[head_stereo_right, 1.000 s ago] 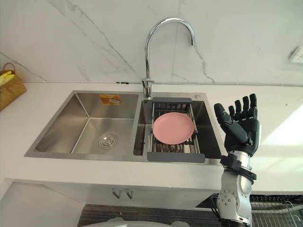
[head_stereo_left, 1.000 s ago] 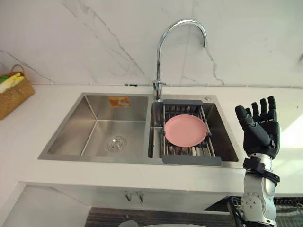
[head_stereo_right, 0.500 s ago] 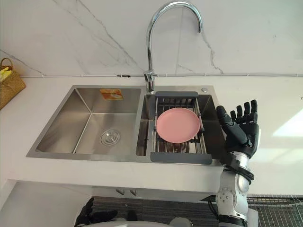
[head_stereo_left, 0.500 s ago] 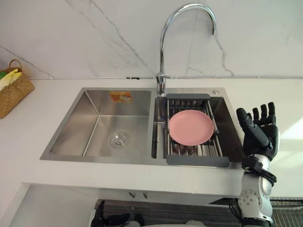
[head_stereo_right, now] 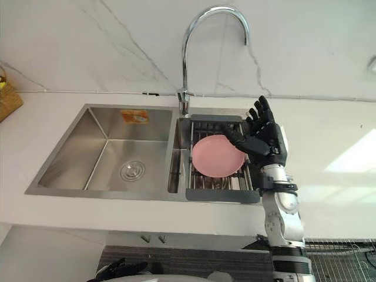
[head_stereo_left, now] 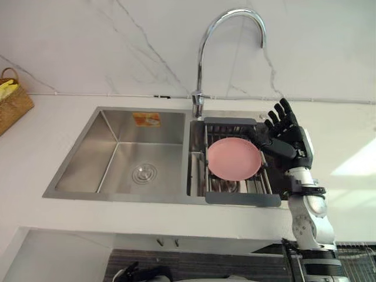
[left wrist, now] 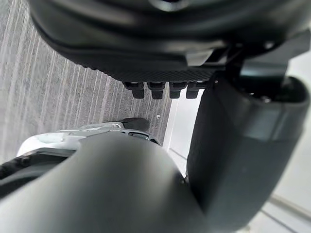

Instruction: Walk over to the sink, pick up the cup, carry it to the dishwasher, place the cup inside the dishwasher, then close the dishwasher door

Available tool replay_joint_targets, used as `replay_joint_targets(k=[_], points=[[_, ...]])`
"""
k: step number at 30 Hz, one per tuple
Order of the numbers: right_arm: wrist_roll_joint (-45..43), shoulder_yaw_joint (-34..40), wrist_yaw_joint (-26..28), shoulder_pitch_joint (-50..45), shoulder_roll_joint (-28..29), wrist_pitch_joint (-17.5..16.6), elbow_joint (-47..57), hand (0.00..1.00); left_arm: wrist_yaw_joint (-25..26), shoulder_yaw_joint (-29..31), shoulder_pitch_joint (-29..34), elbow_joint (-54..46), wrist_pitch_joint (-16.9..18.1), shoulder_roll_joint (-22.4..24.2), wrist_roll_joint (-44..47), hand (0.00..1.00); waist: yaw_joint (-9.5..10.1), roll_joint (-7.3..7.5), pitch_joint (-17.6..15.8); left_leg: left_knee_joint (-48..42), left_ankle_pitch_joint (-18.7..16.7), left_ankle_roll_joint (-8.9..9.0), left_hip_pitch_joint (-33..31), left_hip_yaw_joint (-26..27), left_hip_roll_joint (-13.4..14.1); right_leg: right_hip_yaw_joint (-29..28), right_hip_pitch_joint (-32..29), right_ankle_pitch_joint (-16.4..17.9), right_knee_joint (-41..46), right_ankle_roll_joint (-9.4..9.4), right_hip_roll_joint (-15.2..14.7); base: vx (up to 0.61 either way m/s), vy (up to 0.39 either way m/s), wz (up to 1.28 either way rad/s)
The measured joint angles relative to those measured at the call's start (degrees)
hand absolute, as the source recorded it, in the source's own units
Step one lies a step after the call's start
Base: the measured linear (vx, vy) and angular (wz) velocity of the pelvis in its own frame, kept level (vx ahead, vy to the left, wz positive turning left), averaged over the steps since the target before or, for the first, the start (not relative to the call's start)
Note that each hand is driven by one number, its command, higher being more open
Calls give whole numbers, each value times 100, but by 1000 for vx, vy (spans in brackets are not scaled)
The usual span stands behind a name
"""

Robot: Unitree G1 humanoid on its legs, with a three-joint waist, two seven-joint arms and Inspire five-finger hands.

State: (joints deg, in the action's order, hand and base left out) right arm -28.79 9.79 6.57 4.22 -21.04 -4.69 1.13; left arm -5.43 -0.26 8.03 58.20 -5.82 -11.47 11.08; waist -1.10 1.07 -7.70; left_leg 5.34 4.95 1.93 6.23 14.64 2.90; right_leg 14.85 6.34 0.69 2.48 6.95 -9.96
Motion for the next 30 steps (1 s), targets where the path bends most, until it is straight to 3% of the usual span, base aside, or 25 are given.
replay_joint_targets(k=[3,7,13,16,25,30], points=[[580,45,384,127,-570,135,-5,100,12,-92,-41,-3,67,-24,-422,100,-131,-8,21,0,5,6,6,53,24,-49,-1,-56,-67,-18,35,-26,9,-9],[845,46,909,242,-1035,307,-5,100,6,-242,-43,-28,122,-68,-435,100,-140,-3,29,1,6,9,25,177,49,-155,-12,-122,-147,-34,73,-23,7,-14],[1124,52,1473,244,-1267,680,-174,100,-79,-260,-43,-29,106,-83,-350,100,-149,2,32,1,5,9,20,237,49,-208,-42,-147,-178,-32,78,0,9,-6],[1295,45,1591,244,-1266,706,-419,100,-84,-261,-47,-28,25,-89,-272,100,-148,8,37,1,5,9,19,240,48,-210,-42,-151,-183,-32,77,0,0,0],[2894,-191,1254,245,-1261,653,-1039,100,-77,-465,-66,-16,-85,-137,-265,100,-136,11,164,3,6,8,32,240,40,-210,-31,-157,-183,-28,71,0,0,0],[3146,-215,897,258,-1233,643,-1200,100,-80,-480,-65,-87,-65,-121,-663,100,-134,12,199,4,8,6,40,225,30,-202,-18,-161,-183,-23,63,0,0,0]])
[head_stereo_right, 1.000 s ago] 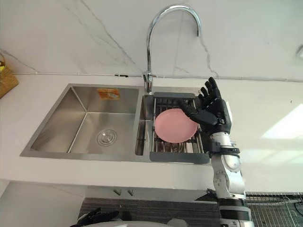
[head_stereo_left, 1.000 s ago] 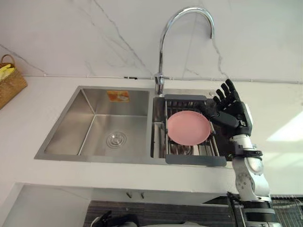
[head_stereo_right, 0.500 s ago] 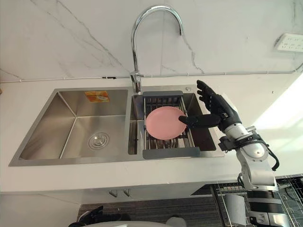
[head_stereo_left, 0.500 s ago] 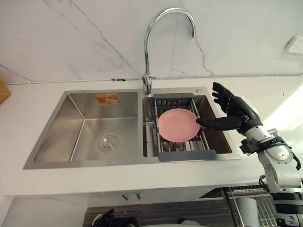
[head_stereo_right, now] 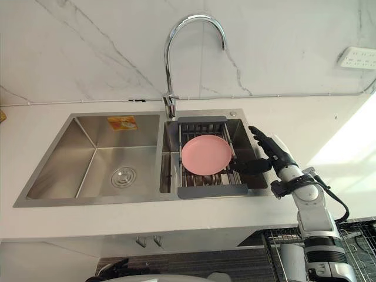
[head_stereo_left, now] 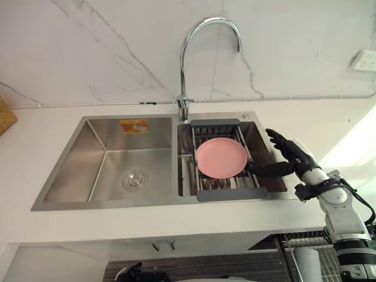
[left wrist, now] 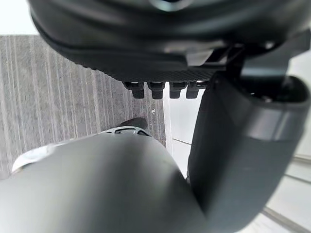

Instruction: Walk over to the sink, pick up the cup, carry it to the dishwasher, place the cup inside the dishwasher, then close the dishwasher door

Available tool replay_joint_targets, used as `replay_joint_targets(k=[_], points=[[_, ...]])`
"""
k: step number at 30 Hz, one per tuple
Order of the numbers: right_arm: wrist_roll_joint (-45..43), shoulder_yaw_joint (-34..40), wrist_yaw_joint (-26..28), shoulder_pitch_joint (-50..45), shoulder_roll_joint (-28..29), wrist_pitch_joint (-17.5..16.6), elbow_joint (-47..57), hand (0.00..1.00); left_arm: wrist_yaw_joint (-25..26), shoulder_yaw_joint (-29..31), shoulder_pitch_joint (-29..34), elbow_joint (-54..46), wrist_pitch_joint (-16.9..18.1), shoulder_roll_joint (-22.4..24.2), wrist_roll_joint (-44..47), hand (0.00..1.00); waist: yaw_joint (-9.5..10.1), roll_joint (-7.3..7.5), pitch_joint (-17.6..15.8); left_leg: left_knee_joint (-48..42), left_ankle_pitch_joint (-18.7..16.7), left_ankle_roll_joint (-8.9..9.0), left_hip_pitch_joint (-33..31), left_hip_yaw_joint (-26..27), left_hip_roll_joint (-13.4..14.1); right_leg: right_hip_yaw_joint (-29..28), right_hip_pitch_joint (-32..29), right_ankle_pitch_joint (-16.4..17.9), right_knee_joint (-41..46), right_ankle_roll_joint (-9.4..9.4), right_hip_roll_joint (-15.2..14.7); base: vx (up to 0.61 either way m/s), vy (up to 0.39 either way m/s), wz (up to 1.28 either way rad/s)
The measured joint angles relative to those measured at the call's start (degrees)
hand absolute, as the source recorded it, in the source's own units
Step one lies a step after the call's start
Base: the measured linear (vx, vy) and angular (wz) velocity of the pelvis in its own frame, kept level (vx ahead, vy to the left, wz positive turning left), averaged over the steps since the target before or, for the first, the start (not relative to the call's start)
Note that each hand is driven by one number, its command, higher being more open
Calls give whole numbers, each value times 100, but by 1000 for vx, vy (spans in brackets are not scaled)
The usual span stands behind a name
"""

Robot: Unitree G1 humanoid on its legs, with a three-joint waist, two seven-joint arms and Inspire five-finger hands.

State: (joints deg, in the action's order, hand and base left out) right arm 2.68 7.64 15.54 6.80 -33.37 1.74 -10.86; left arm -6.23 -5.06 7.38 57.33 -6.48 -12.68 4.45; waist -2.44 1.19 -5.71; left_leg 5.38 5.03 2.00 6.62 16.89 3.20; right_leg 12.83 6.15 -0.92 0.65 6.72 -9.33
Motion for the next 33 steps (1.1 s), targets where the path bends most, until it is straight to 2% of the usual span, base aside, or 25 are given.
replay_joint_targets(k=[3,15,22,33], points=[[342,-101,-116,118,11,-45,-159,100,0,-10,4,-49,-42,-4,-2,100,0,0,0,1,4,-2,-1,-20,-8,17,7,0,0,1,-1,0,1,2],[898,-174,-29,329,88,-107,-437,100,5,2,38,-143,-113,-8,2,100,21,8,-4,4,22,-13,-31,-211,-27,213,115,5,-61,7,-19,3,1,8],[1479,-378,39,399,87,-331,-436,100,16,44,41,-251,-256,2,8,100,84,16,-8,4,22,-14,-51,-233,-30,239,114,5,-69,8,-20,0,0,0],[1728,-470,244,531,76,-407,-438,100,26,126,75,-323,-301,27,9,100,137,38,-21,4,28,-16,-61,-275,-36,282,130,7,-72,11,-24,1,0,1]])
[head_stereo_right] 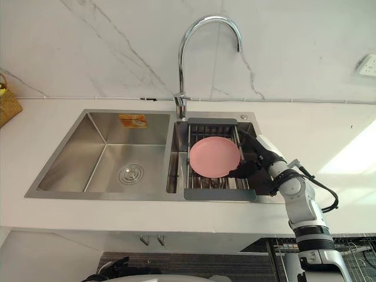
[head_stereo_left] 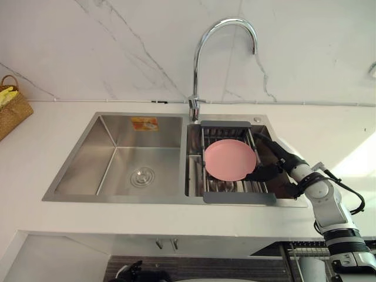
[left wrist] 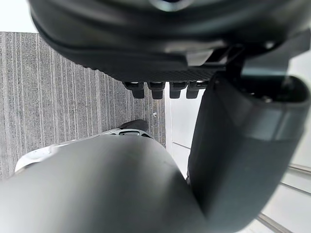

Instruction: Walk over to the sink, pick up the cup, carry it to the dishwasher, place the cup inside the dishwasher, then close the dishwasher door

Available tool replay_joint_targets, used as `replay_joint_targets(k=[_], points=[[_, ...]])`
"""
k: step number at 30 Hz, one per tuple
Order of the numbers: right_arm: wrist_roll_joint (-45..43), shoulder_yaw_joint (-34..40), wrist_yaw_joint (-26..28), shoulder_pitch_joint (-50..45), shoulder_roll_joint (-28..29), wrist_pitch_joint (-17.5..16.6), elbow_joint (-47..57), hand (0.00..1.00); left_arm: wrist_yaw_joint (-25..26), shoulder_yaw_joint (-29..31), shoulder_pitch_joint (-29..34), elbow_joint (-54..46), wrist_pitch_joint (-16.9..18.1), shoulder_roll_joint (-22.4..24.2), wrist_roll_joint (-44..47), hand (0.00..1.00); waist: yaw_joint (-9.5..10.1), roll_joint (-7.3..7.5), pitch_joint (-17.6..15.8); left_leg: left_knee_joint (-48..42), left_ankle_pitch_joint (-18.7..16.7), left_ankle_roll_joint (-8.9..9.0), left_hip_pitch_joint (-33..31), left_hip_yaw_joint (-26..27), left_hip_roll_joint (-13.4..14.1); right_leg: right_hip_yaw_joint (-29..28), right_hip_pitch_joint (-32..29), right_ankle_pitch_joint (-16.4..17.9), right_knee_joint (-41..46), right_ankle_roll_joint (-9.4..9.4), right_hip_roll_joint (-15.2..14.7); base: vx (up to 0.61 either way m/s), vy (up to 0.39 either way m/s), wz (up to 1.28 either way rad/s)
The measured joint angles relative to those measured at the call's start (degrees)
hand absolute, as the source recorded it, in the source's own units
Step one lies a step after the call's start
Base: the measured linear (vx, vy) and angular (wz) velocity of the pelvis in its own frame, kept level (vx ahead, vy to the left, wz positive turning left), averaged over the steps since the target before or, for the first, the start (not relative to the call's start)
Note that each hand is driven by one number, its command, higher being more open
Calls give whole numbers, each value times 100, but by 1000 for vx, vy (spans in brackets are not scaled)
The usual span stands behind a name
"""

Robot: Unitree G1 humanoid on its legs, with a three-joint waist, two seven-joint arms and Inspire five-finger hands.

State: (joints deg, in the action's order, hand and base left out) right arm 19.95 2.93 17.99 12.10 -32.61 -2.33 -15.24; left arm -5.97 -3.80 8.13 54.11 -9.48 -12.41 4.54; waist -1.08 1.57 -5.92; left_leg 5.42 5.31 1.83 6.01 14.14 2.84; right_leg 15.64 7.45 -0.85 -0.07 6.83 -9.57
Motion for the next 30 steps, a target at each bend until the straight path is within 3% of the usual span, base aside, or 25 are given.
replay_joint_targets(k=[8,12,18,24,30], points=[[276,-242,70,82,-92,-653,4,100,90,0,6,-5,2,7,0,100,11,16,-10,0,2,-1,17,-12,-2,14,31,4,-8,4,-2,0,0,0],[55,-250,70,96,-92,-659,7,100,91,2,8,-17,14,3,0,100,20,16,-9,0,2,-1,11,-16,-3,18,31,3,-14,4,-2,0,0,0],[-1018,-243,-108,94,-55,-346,64,100,94,3,11,-16,37,0,-2,100,10,17,-11,0,2,-1,13,-11,-1,10,32,3,-14,4,0,0,0,0],[-2076,162,-722,-59,638,-357,371,100,103,4,40,-11,107,18,-4,100,-30,6,-14,-1,-9,3,55,53,10,-82,32,3,-10,3,10,0,0,-6],[-2197,355,-116,-355,845,-583,602,100,114,3,58,-2,132,27,-8,100,-63,0,-18,-1,-36,20,75,81,17,-121,32,5,-8,2,17,0,1,-2]])
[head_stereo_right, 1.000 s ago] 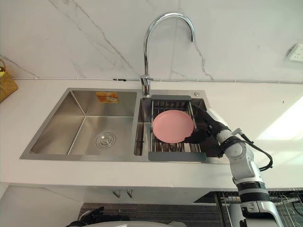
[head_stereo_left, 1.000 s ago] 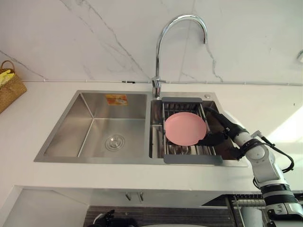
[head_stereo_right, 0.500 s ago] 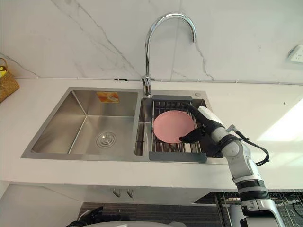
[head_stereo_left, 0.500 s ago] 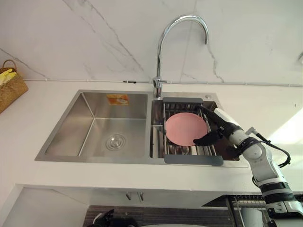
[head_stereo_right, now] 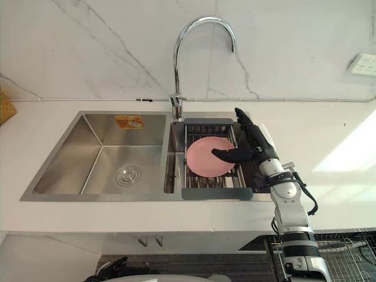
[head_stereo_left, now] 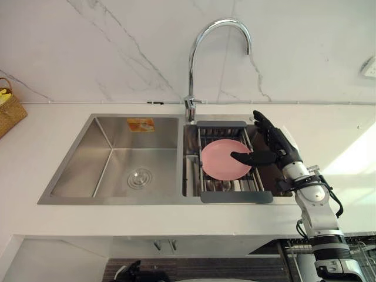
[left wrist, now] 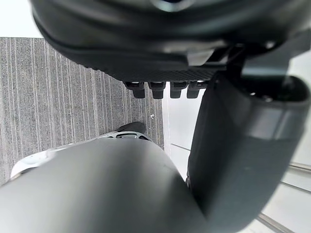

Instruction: Walk over to the sink, pick up the cup, carry it to the dishwasher, place the cup inside the dishwasher, then close the dishwasher door

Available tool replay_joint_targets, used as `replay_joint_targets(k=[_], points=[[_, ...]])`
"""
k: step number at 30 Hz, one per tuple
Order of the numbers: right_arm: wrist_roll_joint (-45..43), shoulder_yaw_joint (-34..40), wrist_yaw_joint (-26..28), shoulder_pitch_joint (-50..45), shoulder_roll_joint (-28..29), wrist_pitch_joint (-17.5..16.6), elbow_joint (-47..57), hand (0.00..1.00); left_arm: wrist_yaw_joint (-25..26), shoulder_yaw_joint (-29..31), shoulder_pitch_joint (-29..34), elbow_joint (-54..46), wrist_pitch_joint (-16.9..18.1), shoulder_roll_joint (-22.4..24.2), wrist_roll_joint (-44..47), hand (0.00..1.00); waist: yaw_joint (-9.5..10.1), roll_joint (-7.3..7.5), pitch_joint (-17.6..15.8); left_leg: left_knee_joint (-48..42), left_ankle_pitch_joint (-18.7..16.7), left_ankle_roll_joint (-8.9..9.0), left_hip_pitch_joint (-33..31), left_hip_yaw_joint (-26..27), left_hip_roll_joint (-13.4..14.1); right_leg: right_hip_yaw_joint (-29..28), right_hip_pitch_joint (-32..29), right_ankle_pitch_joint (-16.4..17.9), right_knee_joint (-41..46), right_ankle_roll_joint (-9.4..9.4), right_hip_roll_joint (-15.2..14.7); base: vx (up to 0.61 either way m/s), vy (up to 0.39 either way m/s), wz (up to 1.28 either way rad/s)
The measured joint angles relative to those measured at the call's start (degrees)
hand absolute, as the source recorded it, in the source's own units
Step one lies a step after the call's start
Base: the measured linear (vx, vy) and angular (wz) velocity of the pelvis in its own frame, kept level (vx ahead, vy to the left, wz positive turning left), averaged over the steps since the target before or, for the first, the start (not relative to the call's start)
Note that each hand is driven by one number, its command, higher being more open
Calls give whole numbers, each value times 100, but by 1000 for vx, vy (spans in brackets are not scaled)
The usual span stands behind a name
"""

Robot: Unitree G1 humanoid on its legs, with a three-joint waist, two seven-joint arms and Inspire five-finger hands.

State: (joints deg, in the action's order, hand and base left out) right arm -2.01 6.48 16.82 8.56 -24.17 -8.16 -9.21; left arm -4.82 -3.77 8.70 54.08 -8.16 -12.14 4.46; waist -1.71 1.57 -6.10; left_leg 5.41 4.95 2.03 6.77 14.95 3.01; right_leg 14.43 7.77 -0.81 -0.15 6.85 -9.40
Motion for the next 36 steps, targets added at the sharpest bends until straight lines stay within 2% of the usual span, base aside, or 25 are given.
replay_joint_targets(k=[5,12,15,22,36], points=[[453,-2,409,-83,-290,-87,128,100,48,-4,4,-8,141,-6,-241,100,-4,-8,-8,0,-29,2,-7,34,-1,-30,-22,4,-1,3,-1,5,4,-2],[908,1,404,-85,-751,-76,191,100,48,-4,9,20,134,-14,-214,100,-72,-6,-9,0,-69,1,7,186,0,-158,-94,3,-1,5,1,29,8,-11],[1053,1,290,-83,-774,-62,192,100,48,-4,9,23,128,-14,-210,100,-76,-5,-9,-1,-77,5,22,210,6,-179,-96,3,-1,5,10,18,0,-4],[1983,0,167,-82,-905,-67,208,100,73,-5,29,34,145,-13,-73,100,-72,0,-9,0,-75,3,35,215,3,-186,-97,3,12,5,6,0,0,0],[2135,-7,781,-28,-1647,-84,214,100,71,125,86,31,106,-1,19,100,-75,70,-34,0,-74,2,32,210,-2,-175,-96,3,10,6,3,0,0,0]])
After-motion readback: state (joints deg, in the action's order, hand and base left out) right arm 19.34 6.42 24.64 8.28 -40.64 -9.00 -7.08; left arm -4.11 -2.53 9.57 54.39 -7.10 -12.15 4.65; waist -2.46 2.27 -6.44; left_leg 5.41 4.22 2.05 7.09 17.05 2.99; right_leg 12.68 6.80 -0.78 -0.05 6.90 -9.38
